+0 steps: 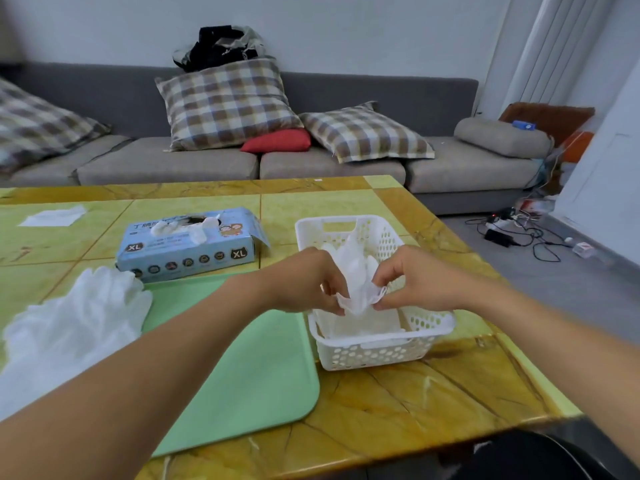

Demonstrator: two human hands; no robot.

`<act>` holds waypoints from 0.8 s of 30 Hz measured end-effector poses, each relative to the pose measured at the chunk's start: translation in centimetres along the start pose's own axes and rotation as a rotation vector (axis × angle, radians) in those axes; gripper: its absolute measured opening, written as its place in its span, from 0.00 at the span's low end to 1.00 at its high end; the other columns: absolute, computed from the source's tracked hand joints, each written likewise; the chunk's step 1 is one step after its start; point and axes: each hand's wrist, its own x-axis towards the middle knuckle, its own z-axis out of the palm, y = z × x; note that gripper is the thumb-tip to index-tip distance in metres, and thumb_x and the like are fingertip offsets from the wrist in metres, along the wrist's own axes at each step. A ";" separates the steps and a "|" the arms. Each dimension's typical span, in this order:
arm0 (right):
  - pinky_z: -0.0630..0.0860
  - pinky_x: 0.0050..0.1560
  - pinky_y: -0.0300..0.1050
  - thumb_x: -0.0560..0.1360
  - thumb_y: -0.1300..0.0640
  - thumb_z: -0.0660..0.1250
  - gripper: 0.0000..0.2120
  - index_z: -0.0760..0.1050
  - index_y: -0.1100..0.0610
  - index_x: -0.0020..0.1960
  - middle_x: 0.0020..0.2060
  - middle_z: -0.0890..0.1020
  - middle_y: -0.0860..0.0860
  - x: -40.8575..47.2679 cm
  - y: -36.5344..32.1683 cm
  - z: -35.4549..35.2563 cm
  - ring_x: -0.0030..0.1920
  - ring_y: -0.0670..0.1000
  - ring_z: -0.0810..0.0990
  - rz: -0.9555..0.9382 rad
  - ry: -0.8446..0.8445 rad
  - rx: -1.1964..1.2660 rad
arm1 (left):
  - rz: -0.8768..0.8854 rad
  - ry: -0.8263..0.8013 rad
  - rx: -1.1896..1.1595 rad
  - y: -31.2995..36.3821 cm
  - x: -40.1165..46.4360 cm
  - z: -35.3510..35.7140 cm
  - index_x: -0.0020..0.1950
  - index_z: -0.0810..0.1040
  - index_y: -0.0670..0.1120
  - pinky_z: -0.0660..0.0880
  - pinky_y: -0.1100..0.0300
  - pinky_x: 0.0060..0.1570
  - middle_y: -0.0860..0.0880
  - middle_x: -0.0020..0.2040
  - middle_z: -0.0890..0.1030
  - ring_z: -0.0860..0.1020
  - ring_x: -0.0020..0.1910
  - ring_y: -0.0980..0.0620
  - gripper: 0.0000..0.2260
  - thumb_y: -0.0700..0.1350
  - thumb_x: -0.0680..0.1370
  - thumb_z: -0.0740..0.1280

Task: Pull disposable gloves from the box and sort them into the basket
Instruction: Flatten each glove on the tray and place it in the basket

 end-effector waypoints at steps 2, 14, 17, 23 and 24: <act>0.79 0.52 0.52 0.70 0.58 0.79 0.07 0.85 0.56 0.47 0.40 0.86 0.50 -0.3 -0.8 0.1 0.43 0.51 0.83 -0.006 -0.057 -0.013 | 0.004 -0.063 0.079 0.7 0.1 0.1 0.51 0.88 0.50 0.77 0.63 0.47 0.53 0.44 0.87 0.81 0.43 0.58 0.08 0.47 0.73 0.78; 0.82 0.52 0.49 0.72 0.57 0.73 0.10 0.84 0.53 0.53 0.48 0.86 0.46 -0.8 -2.6 -0.3 0.50 0.47 0.83 0.145 -0.438 -0.387 | -0.136 -0.553 0.336 4.1 1.4 0.1 0.63 0.81 0.56 0.77 0.58 0.57 0.57 0.55 0.82 0.79 0.56 0.54 0.16 0.43 0.78 0.65; 0.80 0.54 0.43 0.74 0.52 0.73 0.09 0.85 0.49 0.54 0.48 0.86 0.39 -0.2 -4.1 -1.6 0.50 0.40 0.82 0.228 -0.590 -0.312 | -0.169 -0.570 0.345 4.4 1.7 0.4 0.64 0.81 0.57 0.75 0.60 0.54 0.55 0.61 0.81 0.78 0.56 0.53 0.19 0.41 0.78 0.61; 0.77 0.43 0.41 0.73 0.51 0.77 0.05 0.84 0.51 0.43 0.39 0.84 0.44 3.5 -3.1 -2.2 0.40 0.44 0.81 0.189 -0.170 -0.179 | -0.112 -0.448 0.330 3.6 2.3 0.8 0.56 0.84 0.56 0.76 0.59 0.55 0.57 0.53 0.82 0.78 0.50 0.56 0.09 0.47 0.79 0.67; 0.77 0.45 0.42 0.69 0.52 0.80 0.07 0.82 0.48 0.42 0.42 0.84 0.44 4.2 -2.8 -1.4 0.42 0.45 0.81 0.194 -0.175 -0.232 | -0.091 -0.355 0.331 3.3 2.6 0.8 0.54 0.84 0.54 0.76 0.58 0.54 0.57 0.50 0.82 0.78 0.49 0.55 0.06 0.48 0.78 0.69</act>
